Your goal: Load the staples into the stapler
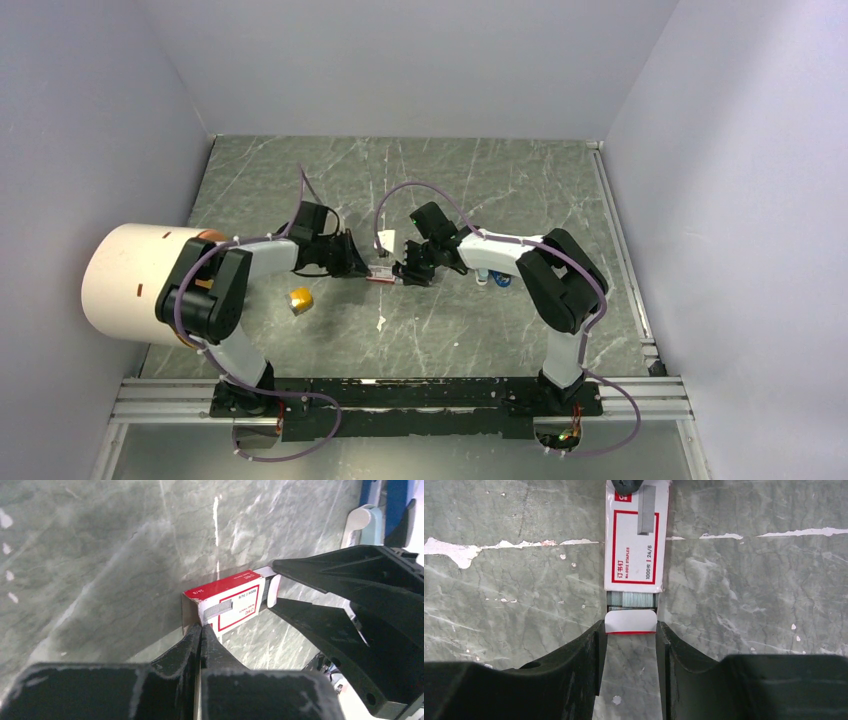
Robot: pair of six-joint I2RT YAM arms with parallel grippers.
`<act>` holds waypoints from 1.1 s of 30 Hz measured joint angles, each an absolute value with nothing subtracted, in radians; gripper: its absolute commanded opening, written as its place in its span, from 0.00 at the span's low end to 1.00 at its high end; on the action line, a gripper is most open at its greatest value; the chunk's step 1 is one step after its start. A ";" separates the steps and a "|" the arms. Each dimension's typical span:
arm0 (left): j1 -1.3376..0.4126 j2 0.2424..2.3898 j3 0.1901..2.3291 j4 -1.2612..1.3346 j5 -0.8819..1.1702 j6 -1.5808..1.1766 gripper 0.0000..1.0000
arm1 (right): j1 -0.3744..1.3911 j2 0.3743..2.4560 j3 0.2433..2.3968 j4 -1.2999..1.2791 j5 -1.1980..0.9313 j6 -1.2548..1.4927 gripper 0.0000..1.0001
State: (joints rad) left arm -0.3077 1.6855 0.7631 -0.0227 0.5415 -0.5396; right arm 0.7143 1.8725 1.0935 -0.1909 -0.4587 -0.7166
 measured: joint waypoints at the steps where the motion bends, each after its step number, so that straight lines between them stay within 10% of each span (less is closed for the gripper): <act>1: -0.308 1.682 0.763 -0.033 0.535 -0.534 0.05 | 0.714 1.872 1.093 -0.192 -0.459 -0.719 0.42; 9: -0.298 1.631 0.764 -0.113 0.458 -0.505 0.10 | 0.714 1.869 1.093 -0.199 -0.456 -0.718 0.55; 18: -0.292 1.513 0.805 -0.262 0.266 -0.477 0.70 | 0.712 1.853 1.092 -0.196 -0.445 -0.630 0.67; 33: -0.292 1.275 0.694 -0.229 0.184 -0.562 0.71 | 0.763 1.795 1.325 -0.191 -0.023 0.192 0.62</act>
